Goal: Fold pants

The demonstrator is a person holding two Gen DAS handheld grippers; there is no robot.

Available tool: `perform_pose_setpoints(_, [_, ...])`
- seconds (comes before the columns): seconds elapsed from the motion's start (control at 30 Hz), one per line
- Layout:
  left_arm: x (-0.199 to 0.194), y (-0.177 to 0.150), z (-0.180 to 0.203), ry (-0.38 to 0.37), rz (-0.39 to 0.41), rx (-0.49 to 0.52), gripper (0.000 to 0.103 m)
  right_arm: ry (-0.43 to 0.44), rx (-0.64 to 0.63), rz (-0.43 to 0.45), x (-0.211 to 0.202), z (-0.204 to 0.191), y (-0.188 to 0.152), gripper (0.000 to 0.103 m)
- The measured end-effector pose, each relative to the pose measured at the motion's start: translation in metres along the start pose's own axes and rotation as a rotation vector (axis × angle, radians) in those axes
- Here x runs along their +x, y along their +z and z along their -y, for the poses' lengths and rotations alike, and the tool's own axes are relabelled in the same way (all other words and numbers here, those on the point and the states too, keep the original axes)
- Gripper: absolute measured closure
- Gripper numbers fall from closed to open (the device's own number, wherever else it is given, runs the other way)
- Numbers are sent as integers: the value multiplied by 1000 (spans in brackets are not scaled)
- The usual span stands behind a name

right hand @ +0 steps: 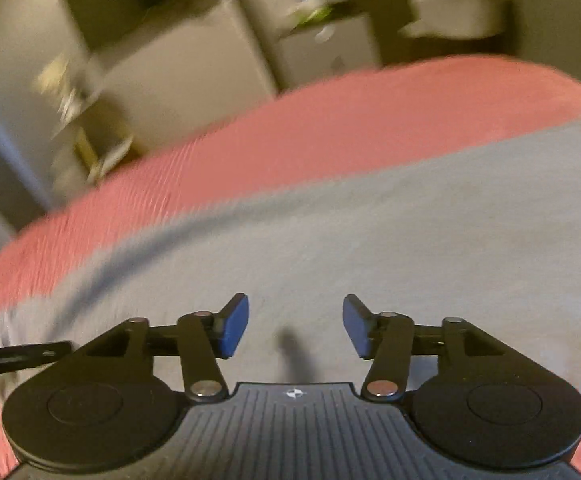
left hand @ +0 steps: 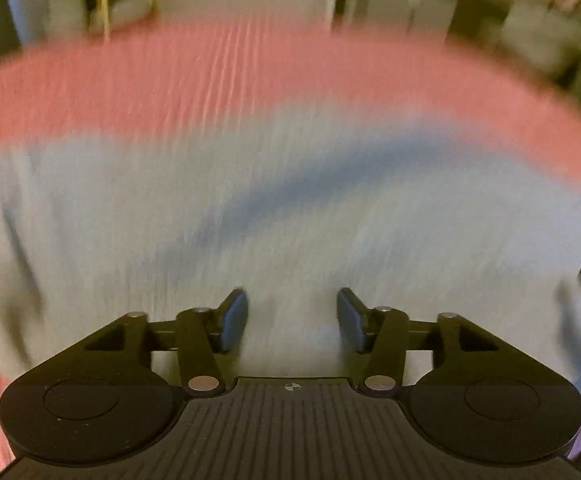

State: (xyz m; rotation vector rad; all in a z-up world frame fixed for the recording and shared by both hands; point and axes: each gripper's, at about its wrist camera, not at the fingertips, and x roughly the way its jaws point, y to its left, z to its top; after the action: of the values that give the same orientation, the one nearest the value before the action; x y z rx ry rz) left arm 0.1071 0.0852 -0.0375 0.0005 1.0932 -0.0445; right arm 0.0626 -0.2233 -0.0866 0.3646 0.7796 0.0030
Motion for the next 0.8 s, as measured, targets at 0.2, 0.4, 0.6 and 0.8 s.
perform_pose_setpoints(0.2, [-27,-40,18,-4,6,200,49,-89,-189,-135,5,-36,-36,16])
perform_pose_setpoints(0.4, [-69,-24,4,-102,124,127,43,-49,-167,-157,6,-35,-38,0])
perform_pose_setpoints(0.6, [-66,-31,-41,-135,43,-40,41,-76,-147,-127,12,-40,-45,0])
perform_pose_setpoints(0.8, [-59,-49,-37,-237,-10,-94,40,-114,-158,-100,13,-47,-47,0])
